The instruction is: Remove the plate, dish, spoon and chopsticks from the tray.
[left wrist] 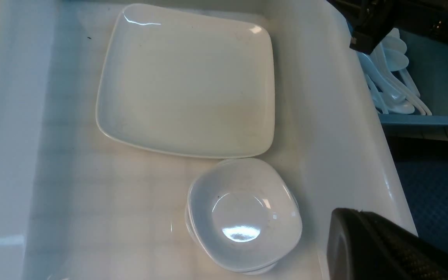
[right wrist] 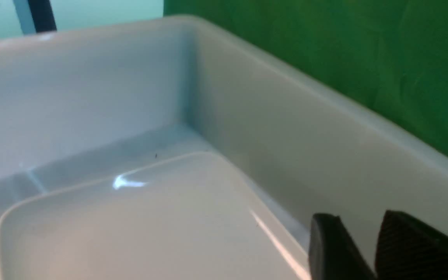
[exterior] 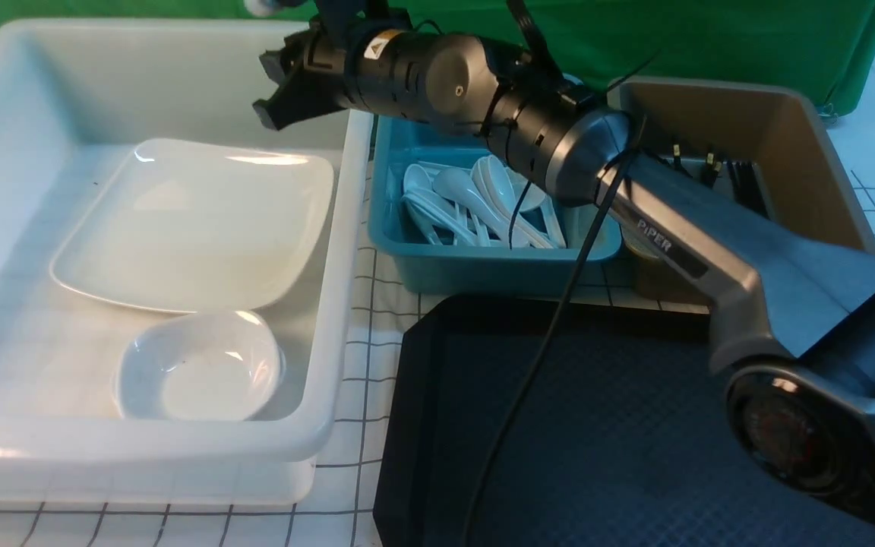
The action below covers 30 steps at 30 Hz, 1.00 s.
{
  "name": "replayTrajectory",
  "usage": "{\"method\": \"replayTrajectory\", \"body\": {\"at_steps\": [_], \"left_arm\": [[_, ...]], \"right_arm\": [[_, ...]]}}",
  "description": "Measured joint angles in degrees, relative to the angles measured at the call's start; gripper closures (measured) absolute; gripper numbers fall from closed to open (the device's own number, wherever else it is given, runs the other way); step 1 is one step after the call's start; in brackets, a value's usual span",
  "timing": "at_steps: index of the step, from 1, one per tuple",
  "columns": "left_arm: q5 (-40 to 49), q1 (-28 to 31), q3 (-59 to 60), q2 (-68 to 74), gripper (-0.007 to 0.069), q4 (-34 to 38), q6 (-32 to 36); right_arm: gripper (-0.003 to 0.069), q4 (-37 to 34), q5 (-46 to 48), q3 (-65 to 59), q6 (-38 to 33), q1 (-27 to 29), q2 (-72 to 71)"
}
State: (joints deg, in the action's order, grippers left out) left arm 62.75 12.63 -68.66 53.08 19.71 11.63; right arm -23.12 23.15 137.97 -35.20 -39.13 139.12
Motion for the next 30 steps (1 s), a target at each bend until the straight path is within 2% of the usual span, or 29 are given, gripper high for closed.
{"method": "replayTrajectory", "body": {"at_steps": [3, 4, 6, 9, 12, 13, 16, 17, 19, 20, 22, 25, 26, 30], "left_arm": [[0.31, 0.00, -0.07, 1.17, 0.0627, -0.27, 0.00], [0.44, 0.00, -0.07, 1.81, 0.0627, -0.08, 0.13], [0.54, 0.00, -0.07, 2.57, 0.0627, 0.76, 0.70], [0.48, -1.63, -0.07, 5.78, 0.0627, 2.80, 3.41], [0.29, -5.20, -0.07, 8.16, 0.0627, 2.07, 3.51], [0.00, -8.88, -0.07, 9.58, 0.0627, 0.52, 2.91], [-0.18, -16.61, -0.07, 11.64, 0.0627, -4.25, 1.49], [-0.31, -21.08, -0.07, 12.25, 0.0627, -7.05, -0.03], [-0.71, -24.13, -0.07, 12.52, 0.0627, -9.56, -1.10], [-2.20, -28.87, -0.07, 12.49, 0.0627, -11.70, -1.97], [-4.11, -32.61, -0.07, 11.92, 0.0627, -12.51, -2.09], [-7.21, -37.08, -0.07, 10.05, 0.0627, -12.11, -2.09], [-7.31, -37.29, -0.07, 9.91, 0.0627, -12.11, -2.09], [-9.35, -39.10, 0.87, 6.30, 0.0627, -11.92, -2.09]], "right_arm": [[0.0621, 6.31, 11.44, 0.00, 8.58, 0.21, -4.54], [0.0636, 8.49, 15.82, 0.00, 11.46, 0.40, -6.68], [0.0644, 11.13, 21.06, 0.00, 13.96, 0.86, -9.38], [0.0650, 17.58, 35.09, 0.12, 17.22, 3.18, -16.54], [0.0650, 20.06, 42.82, -0.40, 19.14, 6.26, -21.36], [0.0650, 20.99, 44.84, -2.34, 20.57, 9.09, -25.17], [0.0650, 21.48, 45.58, -7.92, 21.98, 13.45, -31.41], [0.0650, 21.48, 45.69, -11.65, 22.27, 15.51, -34.70], [0.0652, 21.48, 45.82, -16.02, 22.73, 17.64, -38.31], [0.0654, 21.48, 45.94, -23.30, 23.05, 20.66, -43.61], [0.0654, 21.53, 45.00, -30.51, 23.11, 24.33, -50.34], [0.0654, 21.96, 37.51, -46.97, 23.61, 30.58, -64.62], [0.0654, 21.96, 36.81, -48.05, 23.75, 30.93, -65.57], [0.0651, 22.04, 19.78, -71.02, 25.94, 36.28, -86.21]]}}
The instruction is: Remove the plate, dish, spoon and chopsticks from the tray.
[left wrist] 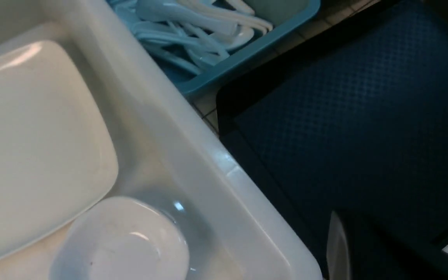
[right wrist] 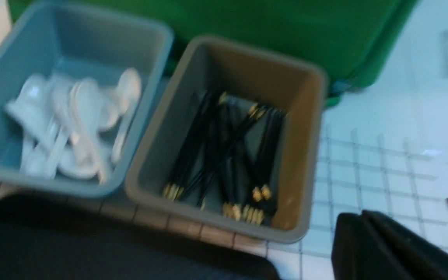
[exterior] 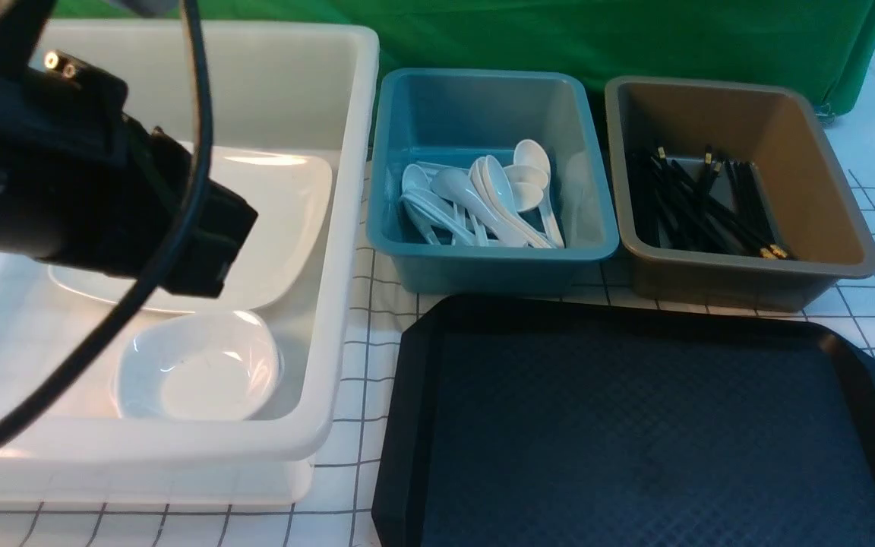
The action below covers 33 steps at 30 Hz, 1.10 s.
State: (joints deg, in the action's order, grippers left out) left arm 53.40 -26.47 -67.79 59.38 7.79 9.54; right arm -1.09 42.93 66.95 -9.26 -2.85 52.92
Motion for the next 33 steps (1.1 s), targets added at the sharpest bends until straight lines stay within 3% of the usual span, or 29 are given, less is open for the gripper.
{"method": "replayTrajectory", "body": {"at_steps": [6, 10, 20, 33], "left_arm": [[-11.69, -0.11, 12.08, -10.09, 0.0627, 0.00, -0.46], [-19.04, -0.11, 22.89, -17.70, 0.0627, 0.00, -2.66], [-30.03, -0.11, 40.01, -27.37, 0.0627, 1.14, -5.81], [-40.53, -0.11, 41.33, -27.55, 0.0627, 1.32, -7.03]], "right_arm": [[0.0650, -0.36, -26.94, -27.49, 5.06, 1.05, -26.76], [0.0648, -0.42, -35.89, -37.58, 6.13, 1.05, -38.75], [0.0601, -0.42, -39.43, -40.29, 6.31, 1.05, -44.96], [0.0568, -0.42, -39.31, -40.29, 6.31, 1.05, -44.96]]}}
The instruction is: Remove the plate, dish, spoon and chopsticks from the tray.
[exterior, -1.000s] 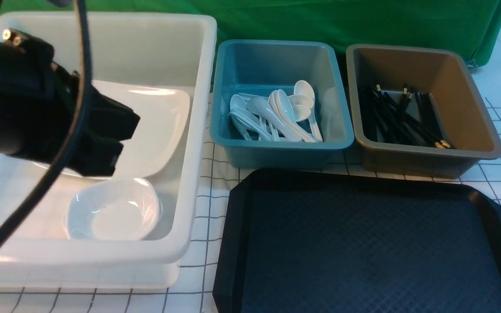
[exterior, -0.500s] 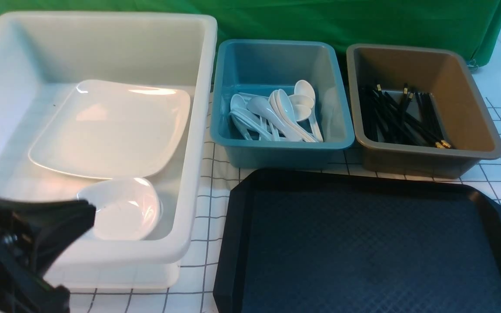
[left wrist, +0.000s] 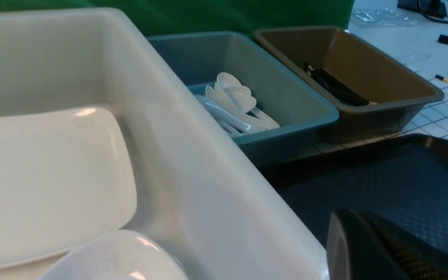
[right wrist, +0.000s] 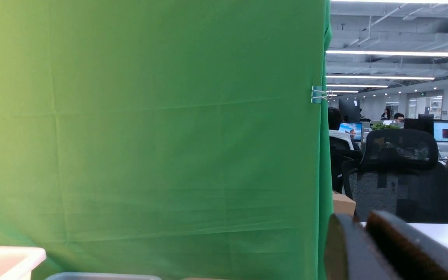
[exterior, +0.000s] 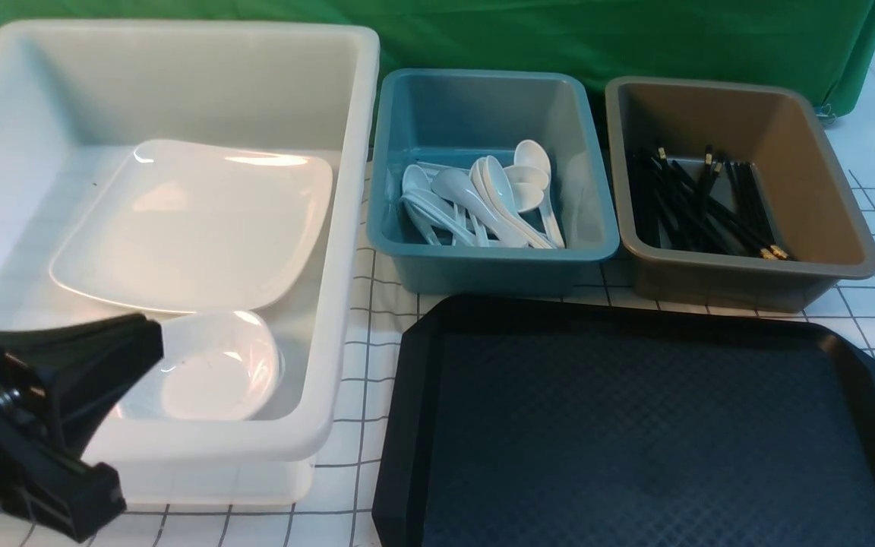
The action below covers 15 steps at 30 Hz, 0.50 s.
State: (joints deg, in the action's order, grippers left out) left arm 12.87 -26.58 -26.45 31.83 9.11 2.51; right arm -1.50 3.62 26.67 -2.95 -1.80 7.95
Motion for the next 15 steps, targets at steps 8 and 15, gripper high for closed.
{"method": "replayTrajectory", "body": {"at_steps": [8, 15], "left_arm": [[-0.66, 0.00, 0.00, 0.00, 0.0627, 0.00, 0.00], [-0.60, 0.05, 0.28, -0.86, 0.0627, -0.16, 0.05]], "right_arm": [[0.0552, 0.00, 0.00, 0.00, 0.00, 0.00, 0.00], [0.0538, 0.00, 0.00, 0.00, 0.05, 0.00, 0.00]]}}
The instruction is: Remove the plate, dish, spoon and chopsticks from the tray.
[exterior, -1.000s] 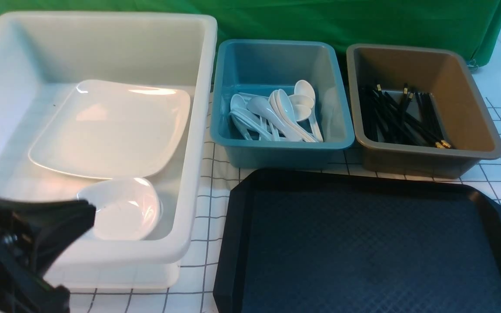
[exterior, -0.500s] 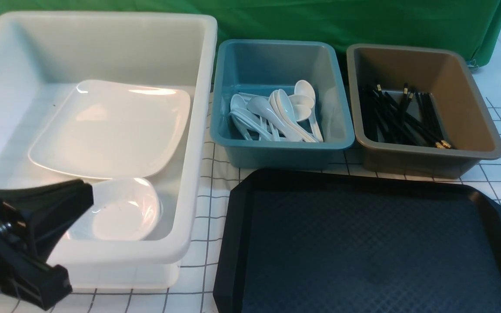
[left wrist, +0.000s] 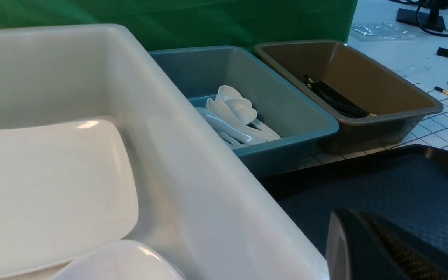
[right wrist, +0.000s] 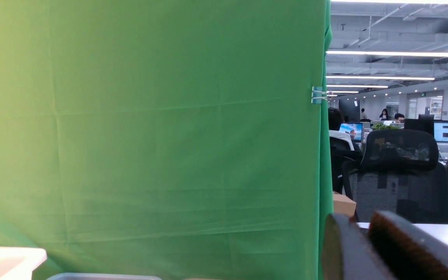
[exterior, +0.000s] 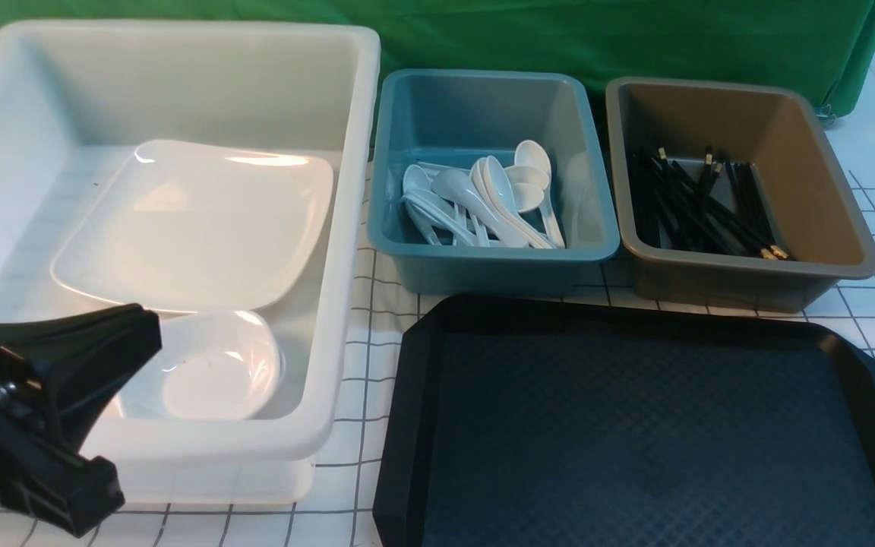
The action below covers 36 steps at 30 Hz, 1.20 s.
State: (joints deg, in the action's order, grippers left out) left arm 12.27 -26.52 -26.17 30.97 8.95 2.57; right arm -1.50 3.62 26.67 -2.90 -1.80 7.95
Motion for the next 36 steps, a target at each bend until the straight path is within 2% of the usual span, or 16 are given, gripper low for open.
{"method": "replayTrajectory", "body": {"at_steps": [2, 5, 8, 10, 11, 13, 16, 23, 36], "left_arm": [[-0.04, 0.21, 0.37, -1.20, 0.0627, 0.00, 0.25], [-0.35, 3.73, 3.10, -6.90, 0.0627, 0.18, 0.66], [-1.46, 9.71, 7.93, -13.38, 0.0627, 0.18, 1.32], [-1.81, 16.49, 13.34, -19.28, 0.0627, -0.07, 1.69], [-1.81, 17.02, 14.26, -19.72, 0.0627, -0.13, 1.74], [-1.75, 22.78, 19.32, -24.63, 0.0626, -1.69, 1.76], [-1.87, 27.60, 24.44, -29.36, 0.0626, -3.79, 1.80], [1.14, 28.52, 26.53, -30.97, 0.0625, -5.85, 1.87], [0.79, 28.44, 26.53, -30.99, 0.0625, -7.39, 1.87]], "right_arm": [[0.0536, 0.00, 0.00, 0.00, 0.00, 0.00, 0.00], [0.0534, 0.00, 0.00, 0.00, 0.04, 0.00, 0.00], [0.0531, 0.00, 0.00, 0.00, 0.04, 0.00, 0.00], [0.0525, 0.00, 0.00, 0.00, 0.04, 0.00, 0.00], [0.0524, 0.00, 0.00, 0.00, 0.04, 0.00, 0.00], [0.0517, 0.00, 0.00, 0.00, 0.04, 0.00, 0.00], [0.0506, 0.00, 0.00, 0.00, 0.04, 0.00, 0.00], [0.0482, 0.00, 0.05, 0.00, 0.04, 0.00, 0.00], [0.0462, 0.00, 0.05, 0.00, 0.04, 0.00, 0.00]]}}
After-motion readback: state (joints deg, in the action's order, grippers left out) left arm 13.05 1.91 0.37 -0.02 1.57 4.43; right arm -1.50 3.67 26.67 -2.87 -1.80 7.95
